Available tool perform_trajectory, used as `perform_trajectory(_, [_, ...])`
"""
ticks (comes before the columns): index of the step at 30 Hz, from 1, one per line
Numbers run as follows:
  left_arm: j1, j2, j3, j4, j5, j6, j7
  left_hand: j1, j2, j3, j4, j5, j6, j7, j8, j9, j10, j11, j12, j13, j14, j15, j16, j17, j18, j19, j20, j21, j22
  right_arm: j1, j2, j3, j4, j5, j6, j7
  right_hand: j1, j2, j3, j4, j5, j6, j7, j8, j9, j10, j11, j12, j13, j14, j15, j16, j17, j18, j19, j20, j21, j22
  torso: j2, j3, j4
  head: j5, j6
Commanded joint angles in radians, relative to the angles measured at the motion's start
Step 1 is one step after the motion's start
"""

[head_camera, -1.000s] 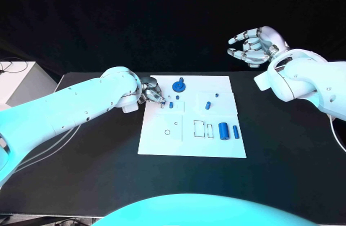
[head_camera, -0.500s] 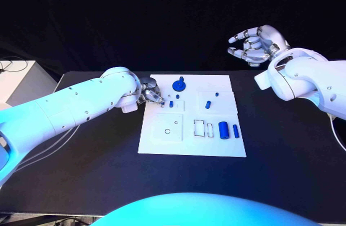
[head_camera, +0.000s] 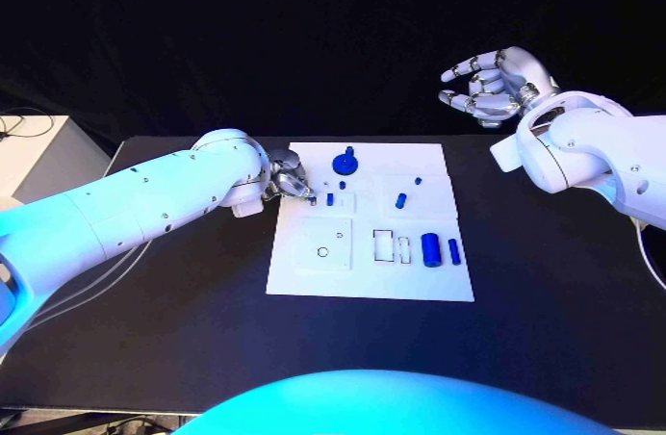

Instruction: Assemble the parts on the task board

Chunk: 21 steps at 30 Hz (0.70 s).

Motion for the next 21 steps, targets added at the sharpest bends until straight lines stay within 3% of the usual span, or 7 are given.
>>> perform_trajectory(1, [-0.001,0.001,0.0,0.002,-0.002,0.015,0.004,0.004,0.01,0.176,-0.173,0.007,0.0,-0.006,0.004,-0.001,0.006,-0.001,-0.007,-0.001,0.104,-0.008,0.003,0.263,-0.017,0.015,-0.008,0.005,0.074,0.0,0.0,0.0,0.001,-0.008,0.012,0.007,-0.013,0.001,0.003,0.0,0.003,-0.008,-0.002,0.006,-0.001,-0.002,0.0,-0.003,-0.001,0.062,-0.001,-0.005,0.088,0.009,-0.006,-0.001,-0.006,-0.001,0.0,0.0004,-0.0003,0.001,-0.001])
perform_trajectory(21, [-0.002,-0.002,-0.002,0.008,0.001,0.02,0.005,0.004,0.01,0.176,-0.173,0.007,0.0,-0.006,0.004,-0.001,0.006,-0.001,-0.007,-0.001,0.104,-0.008,0.003,0.263,-0.017,0.015,-0.008,0.005,0.074,0.0,0.001,0.0,0.0,-0.008,0.013,0.008,-0.013,0.001,0.003,0.0,0.003,-0.008,-0.002,0.006,-0.001,-0.002,0.0,-0.003,-0.001,0.062,-0.001,-0.005,0.088,0.009,-0.006,-0.001,-0.006,-0.001,0.0,0.0006,-0.0001,0.002,-0.003])
